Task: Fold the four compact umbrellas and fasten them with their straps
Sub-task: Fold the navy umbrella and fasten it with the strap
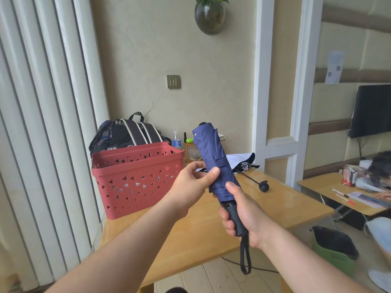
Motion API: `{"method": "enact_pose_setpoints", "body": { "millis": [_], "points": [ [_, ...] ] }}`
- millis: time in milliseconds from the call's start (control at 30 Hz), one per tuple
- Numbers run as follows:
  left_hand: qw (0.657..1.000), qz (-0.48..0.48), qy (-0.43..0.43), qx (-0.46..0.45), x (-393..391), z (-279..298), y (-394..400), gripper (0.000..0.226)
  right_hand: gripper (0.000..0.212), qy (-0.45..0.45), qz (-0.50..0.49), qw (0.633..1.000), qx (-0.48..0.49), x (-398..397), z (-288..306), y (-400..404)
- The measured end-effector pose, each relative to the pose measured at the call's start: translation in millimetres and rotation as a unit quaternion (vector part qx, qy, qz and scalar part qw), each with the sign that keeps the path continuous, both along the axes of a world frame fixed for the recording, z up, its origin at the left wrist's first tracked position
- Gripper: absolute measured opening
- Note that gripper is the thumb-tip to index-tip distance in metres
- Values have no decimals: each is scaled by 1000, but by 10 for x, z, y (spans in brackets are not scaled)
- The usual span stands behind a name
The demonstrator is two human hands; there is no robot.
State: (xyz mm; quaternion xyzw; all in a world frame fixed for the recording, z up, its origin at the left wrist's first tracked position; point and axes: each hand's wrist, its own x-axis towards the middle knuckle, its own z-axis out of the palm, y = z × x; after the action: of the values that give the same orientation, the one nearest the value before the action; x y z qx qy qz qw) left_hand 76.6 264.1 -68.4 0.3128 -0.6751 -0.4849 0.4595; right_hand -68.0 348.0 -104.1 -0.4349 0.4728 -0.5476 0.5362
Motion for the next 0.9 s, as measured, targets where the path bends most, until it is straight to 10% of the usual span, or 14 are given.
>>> {"method": "enact_pose_setpoints", "body": {
  "millis": [267, 700, 900],
  "points": [
    [971, -102, 153, 155, -63, 192, 64, 61, 71, -68, 126, 989, 37, 103, 15, 53],
    [943, -13, 311, 120, -8, 674, -509, 54, 59, 60, -27, 997, 45, 215, -104, -284],
    [958, 120, 256, 39, -47, 924, -720, 24, 48, 58, -22, 998, 13, 197, 8, -485]
  ]
}}
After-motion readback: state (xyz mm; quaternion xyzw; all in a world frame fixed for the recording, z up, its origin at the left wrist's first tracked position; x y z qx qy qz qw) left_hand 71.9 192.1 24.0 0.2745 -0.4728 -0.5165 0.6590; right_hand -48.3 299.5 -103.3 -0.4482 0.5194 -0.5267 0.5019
